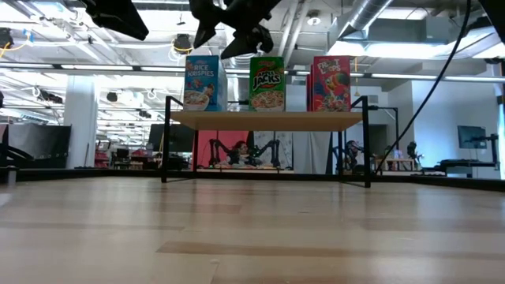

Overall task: Stack cereal on shelf
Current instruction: Put the blue cereal box on the shelf aligned with the other blue cereal boxes, then return to Home Position

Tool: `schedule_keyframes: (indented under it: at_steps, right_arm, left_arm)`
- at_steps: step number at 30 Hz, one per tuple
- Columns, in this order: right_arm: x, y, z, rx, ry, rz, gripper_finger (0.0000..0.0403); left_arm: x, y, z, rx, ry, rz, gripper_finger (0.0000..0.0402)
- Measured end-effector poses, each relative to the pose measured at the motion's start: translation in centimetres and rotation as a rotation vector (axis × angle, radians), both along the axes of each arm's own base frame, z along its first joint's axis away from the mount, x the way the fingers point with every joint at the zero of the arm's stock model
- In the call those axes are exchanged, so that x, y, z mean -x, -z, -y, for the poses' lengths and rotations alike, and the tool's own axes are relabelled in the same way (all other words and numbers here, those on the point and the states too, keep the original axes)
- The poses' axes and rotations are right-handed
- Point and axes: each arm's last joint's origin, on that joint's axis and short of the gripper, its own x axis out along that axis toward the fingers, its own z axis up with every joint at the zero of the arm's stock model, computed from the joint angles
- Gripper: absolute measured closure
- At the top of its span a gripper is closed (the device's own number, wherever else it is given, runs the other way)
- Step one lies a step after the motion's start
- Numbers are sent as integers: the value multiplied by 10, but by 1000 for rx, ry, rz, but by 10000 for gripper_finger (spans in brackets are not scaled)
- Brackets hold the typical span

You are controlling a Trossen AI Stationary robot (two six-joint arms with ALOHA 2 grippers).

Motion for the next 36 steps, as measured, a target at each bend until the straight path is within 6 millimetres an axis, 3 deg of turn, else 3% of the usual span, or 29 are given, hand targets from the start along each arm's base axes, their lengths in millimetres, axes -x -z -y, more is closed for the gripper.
schedule_keyframes:
  at_steps: [9,21,29,36]
  right_arm:
    - [5,-10,-8,10,-16,-19,62]
    - [16,-74,-19,120,-91,-113,62]
    - [44,-106,-9,138,-80,-131,62]
    - [61,-118,10,118,-183,-163,62]
  left_arm:
    - [0,0,0,0,0,0,163]
    - [7,-3,1,13,-1,40,163]
    - [27,-10,5,36,63,139,163]
    - [40,-6,7,43,61,183,163]
